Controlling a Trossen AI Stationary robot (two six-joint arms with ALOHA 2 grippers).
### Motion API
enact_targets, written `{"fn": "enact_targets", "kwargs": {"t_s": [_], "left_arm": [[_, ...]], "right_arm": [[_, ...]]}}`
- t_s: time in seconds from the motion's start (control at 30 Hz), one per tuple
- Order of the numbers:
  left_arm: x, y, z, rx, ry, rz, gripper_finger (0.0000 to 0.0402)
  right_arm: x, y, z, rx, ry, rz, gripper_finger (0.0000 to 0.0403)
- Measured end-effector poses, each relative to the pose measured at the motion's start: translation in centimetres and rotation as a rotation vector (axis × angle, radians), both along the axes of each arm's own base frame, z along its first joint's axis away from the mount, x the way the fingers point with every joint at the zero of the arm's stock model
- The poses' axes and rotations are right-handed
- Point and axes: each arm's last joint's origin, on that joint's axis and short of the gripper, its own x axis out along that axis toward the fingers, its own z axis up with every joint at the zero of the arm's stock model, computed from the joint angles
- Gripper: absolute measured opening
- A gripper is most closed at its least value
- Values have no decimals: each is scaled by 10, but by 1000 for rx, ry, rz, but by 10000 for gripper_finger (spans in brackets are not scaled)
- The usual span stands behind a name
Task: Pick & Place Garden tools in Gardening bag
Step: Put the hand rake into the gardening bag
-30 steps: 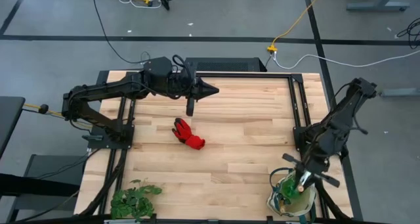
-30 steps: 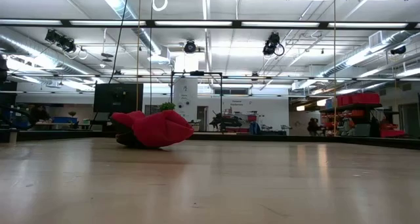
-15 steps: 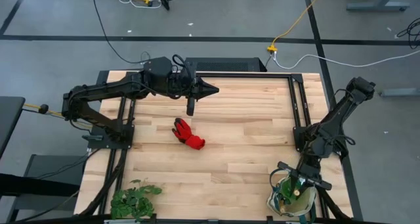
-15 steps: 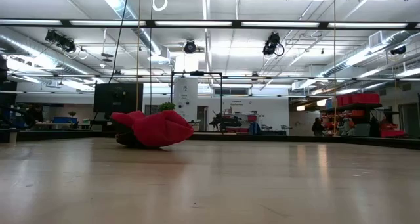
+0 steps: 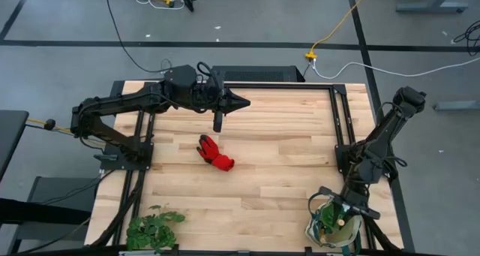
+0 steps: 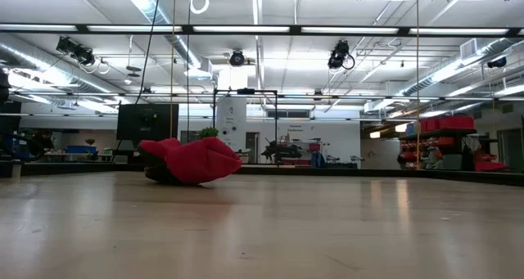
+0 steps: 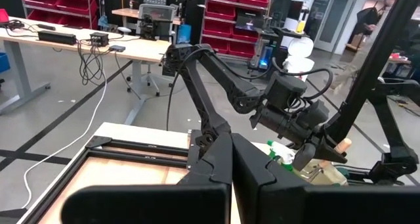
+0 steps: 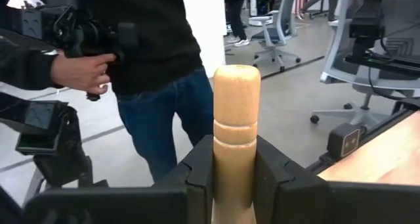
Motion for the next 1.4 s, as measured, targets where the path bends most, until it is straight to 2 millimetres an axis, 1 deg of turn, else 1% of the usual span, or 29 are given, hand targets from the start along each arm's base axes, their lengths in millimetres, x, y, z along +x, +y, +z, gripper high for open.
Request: {"fn": "enact_targets", "kwargs": {"t_s": [0.13,0.73,1.3,1.4], "left_arm": [[0,0,0,0,0,1,2],[0,0,0,1,2,15,2],[0,-2,0,1,2,14,2],[0,-3,0,2,3,18,2]], "right_arm": [[-2,2,0,-2,0,7,60],[-7,6,1,-1,-27,-74,59],[-1,17,-10,-37,4,-66,59],[-1,18,-10,-31,0,-65,60]]}}
